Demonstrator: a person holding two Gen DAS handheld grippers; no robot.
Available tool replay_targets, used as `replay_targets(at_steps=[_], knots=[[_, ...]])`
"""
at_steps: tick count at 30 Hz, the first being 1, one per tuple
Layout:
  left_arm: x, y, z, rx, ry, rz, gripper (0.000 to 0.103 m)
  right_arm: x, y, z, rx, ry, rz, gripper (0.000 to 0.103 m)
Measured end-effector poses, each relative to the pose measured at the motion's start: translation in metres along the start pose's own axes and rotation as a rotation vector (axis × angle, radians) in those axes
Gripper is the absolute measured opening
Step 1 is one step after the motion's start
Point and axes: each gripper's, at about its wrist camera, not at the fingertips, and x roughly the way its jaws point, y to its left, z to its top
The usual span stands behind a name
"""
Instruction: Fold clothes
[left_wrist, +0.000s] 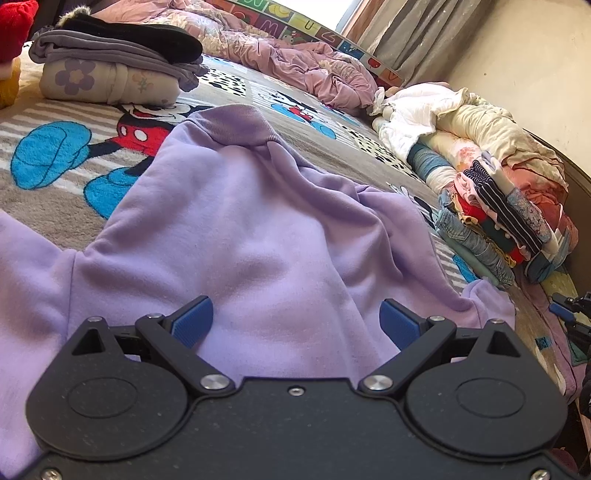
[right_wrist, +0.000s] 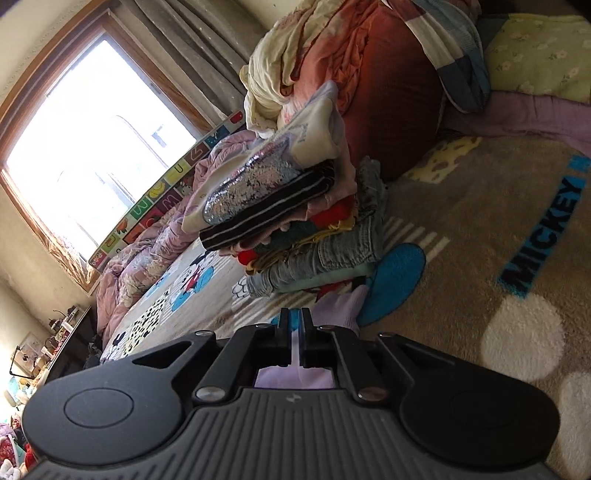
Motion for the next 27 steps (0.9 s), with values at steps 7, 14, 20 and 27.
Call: replay_targets(at_steps=[7,14,20,27], knots=[[0.001,0.0,0.0,0.006,0.002,0.003,0.097,0.031,-0.008,-0.022,0.045,0.08,-0.031,0.064],[0.001,-0.001,0.001,0.012,0.01,-0.001,0.099,0.057,-0.018,-0.034,0.083,0.117,-0.053,0.064],[0.002,-0.002,0.001,0.018,0.015,-0.004,0.1,0.072,-0.029,-0.036,0.124,0.099,-0.052,0.062],[0.005,-0.004,0.001,0.036,0.019,-0.002,0.102,0.091,-0.029,-0.03,0.113,0.097,-0.038,0.038]])
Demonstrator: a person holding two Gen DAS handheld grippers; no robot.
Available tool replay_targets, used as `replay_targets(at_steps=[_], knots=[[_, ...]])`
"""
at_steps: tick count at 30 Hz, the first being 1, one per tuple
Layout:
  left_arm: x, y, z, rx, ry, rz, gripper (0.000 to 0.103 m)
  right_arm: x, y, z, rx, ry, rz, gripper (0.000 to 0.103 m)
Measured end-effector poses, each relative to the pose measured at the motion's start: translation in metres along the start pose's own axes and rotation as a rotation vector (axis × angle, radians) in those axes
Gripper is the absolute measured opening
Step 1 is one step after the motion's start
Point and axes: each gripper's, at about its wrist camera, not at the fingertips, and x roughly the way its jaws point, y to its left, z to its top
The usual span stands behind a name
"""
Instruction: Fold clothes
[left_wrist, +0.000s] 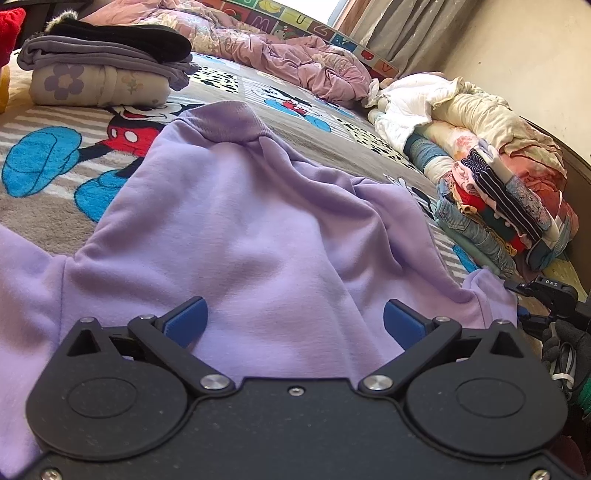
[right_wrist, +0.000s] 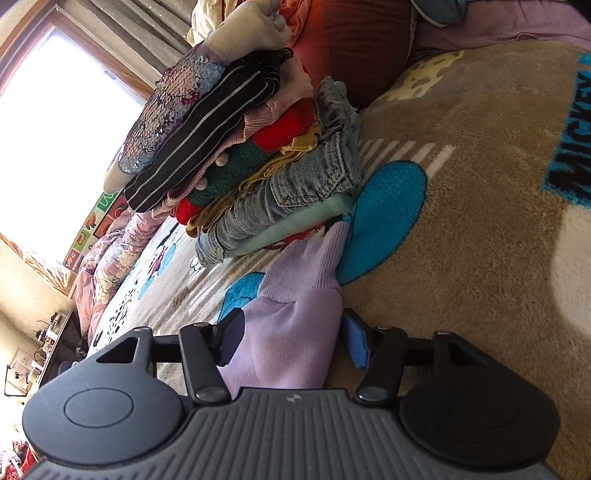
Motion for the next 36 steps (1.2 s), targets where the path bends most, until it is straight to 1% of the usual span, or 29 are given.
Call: replay_targets(at_steps=[1,2,4,7,13,18,22,24,28,30,31,33,34,36], knots=[[0.0,0.0,0.0,0.001,0.0,0.0,0.102,0.003,0.001,0.0,-0.009,0.009,-0.002,0.02],[0.0,0.0,0.0,0.002,0.0,0.0,0.102,0.005,0.003,-0.001,-0.023,0.013,-0.002,0.014],[0.0,0.0,0.0,0.004,0.0,0.001,0.102,0.003,0.008,-0.003,-0.049,-0.003,0.007,0.011],[0.0,0.0,-0.001,0.008,-0.002,0.002,0.102,-0.007,0.012,-0.003,-0.064,-0.039,0.02,0.01],[0.0,-0.001,-0.001,0.014,-0.003,0.005,0.102,-0.044,0.011,0.006,-0.064,-0.121,0.032,0.009],[0.0,-0.001,-0.001,0.017,-0.005,0.006,0.102,-0.068,-0.003,0.009,-0.063,-0.151,0.01,0.009],[0.001,-0.001,-0.002,0.022,-0.006,0.009,0.102,-0.071,-0.013,0.008,-0.059,-0.145,-0.025,0.009],[0.001,-0.002,-0.002,0.025,-0.007,0.012,0.102,-0.067,-0.016,0.008,-0.062,-0.125,-0.039,0.009],[0.002,-0.002,-0.002,0.03,-0.005,0.014,0.102,-0.053,-0.009,0.005,-0.144,-0.074,-0.116,0.01],[0.002,-0.002,-0.002,0.029,-0.005,0.015,0.102,-0.049,-0.005,0.004,-0.181,-0.064,-0.17,0.018],[0.002,-0.002,-0.001,0.029,-0.005,0.014,0.102,-0.048,-0.003,0.004,-0.198,-0.061,-0.199,0.02],[0.002,-0.002,-0.001,0.029,-0.004,0.015,0.102,-0.052,0.0,0.004,-0.217,-0.087,-0.235,0.025],[0.002,-0.002,-0.001,0.029,-0.004,0.015,0.102,-0.056,0.002,0.003,-0.23,-0.107,-0.253,0.031],[-0.001,0.0,0.0,0.016,-0.014,0.012,0.102,-0.065,0.008,0.001,-0.269,-0.144,-0.281,0.032]])
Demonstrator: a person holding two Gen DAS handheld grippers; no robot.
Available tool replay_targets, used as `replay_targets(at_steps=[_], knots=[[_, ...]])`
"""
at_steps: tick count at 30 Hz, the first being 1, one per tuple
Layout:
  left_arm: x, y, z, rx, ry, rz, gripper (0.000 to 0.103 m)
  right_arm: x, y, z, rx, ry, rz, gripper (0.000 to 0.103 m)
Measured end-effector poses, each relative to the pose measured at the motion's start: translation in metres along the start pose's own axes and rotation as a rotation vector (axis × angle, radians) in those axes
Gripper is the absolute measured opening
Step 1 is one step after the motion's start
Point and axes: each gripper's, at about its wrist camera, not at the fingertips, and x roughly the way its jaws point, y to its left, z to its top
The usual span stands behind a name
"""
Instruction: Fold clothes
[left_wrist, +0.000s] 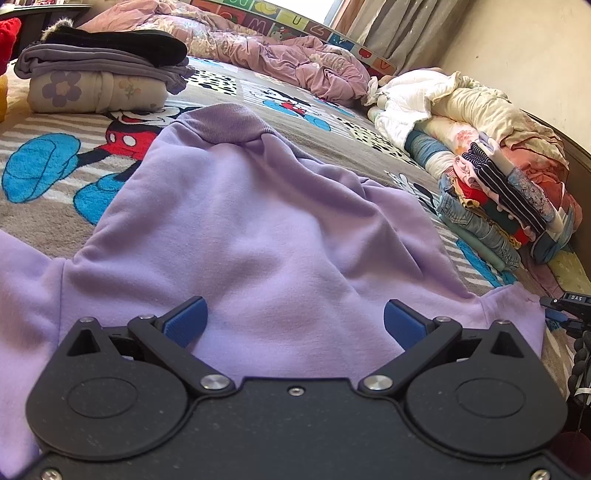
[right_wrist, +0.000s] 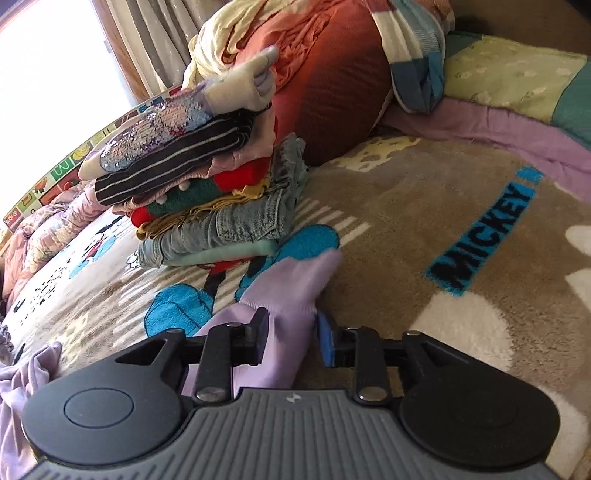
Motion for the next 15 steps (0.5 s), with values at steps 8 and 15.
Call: replay_targets(at_steps=[8,15], knots=[[-0.015,0.01,0.007,-0.079,-0.059,-0.023,0.102,-0.046,0.058,-0.028,-0.091,-0.006,0.22,0.032],[-0.028,0.023,0.013,-0.165,-0.101,-0.052,0.102,-0.077,0.128,-0.087,-0.219,0.146,0.586,0.032]])
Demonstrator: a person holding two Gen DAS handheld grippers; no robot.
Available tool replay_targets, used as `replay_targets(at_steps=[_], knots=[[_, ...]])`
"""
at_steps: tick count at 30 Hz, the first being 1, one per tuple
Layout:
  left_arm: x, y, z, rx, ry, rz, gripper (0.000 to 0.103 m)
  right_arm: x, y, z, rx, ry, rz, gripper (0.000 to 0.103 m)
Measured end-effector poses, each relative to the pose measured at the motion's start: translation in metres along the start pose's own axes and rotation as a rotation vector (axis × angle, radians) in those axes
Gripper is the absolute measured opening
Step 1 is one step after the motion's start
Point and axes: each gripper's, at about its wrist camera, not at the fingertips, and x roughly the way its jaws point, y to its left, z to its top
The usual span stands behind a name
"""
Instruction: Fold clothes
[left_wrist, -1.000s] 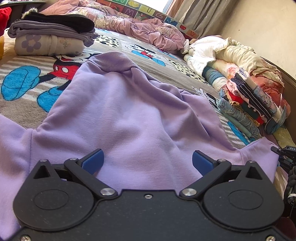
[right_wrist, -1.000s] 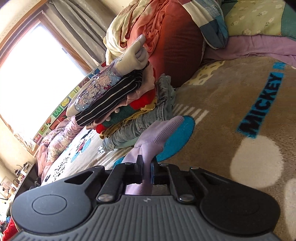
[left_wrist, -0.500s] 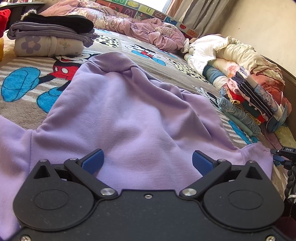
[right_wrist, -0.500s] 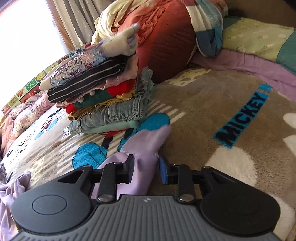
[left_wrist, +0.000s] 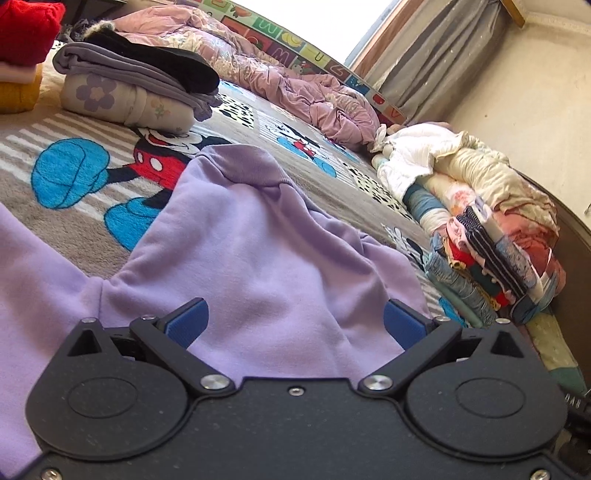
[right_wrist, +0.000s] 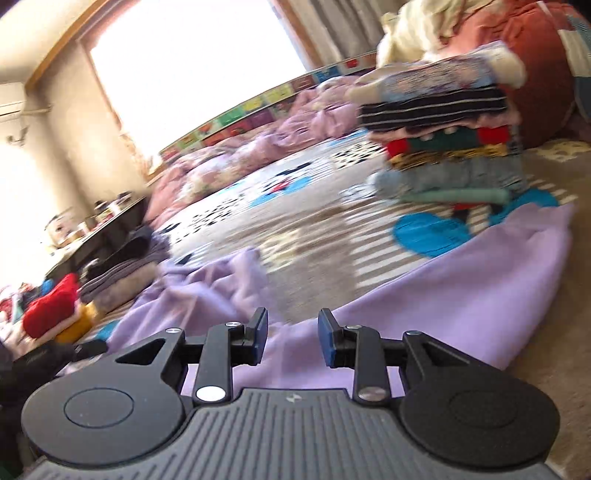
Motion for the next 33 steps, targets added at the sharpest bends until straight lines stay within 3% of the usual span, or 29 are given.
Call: replay_targets(at_steps=[3,6,9,17,23,27,30,33], knots=[[0.0,0.007,0.002,-0.047,0.013,-0.008,0.102,0.008,0.017,-0.017,-0.033,0.069,0.087,0.031],[-0.001,0.009,0.003,-0.058,0.018,-0.004,0.102,0.011,0.012,-0.033,-0.009,0.124,0.025,0.03],[-0.003,0.013,0.006,-0.068,0.021,-0.006,0.102,-0.001,-0.011,-0.044,0.073,0.106,-0.011,0.02],[-0.006,0.024,0.012,-0.126,0.007,-0.003,0.102,-0.026,-0.044,-0.047,0.211,0.014,-0.089,0.021],[-0.007,0.029,0.016,-0.15,0.0,-0.001,0.102,-0.013,-0.031,-0.031,0.161,0.021,-0.063,0.026],[-0.008,0.032,0.017,-0.156,0.001,-0.003,0.102,0.018,-0.02,-0.014,0.121,0.088,-0.031,0.032],[-0.008,0.034,0.018,-0.16,0.003,-0.004,0.102,0.048,-0.009,-0.004,0.044,0.172,-0.048,0.033],[-0.008,0.037,0.019,-0.166,0.009,-0.008,0.102,0.07,0.005,0.008,-0.091,0.219,-0.117,0.033]])
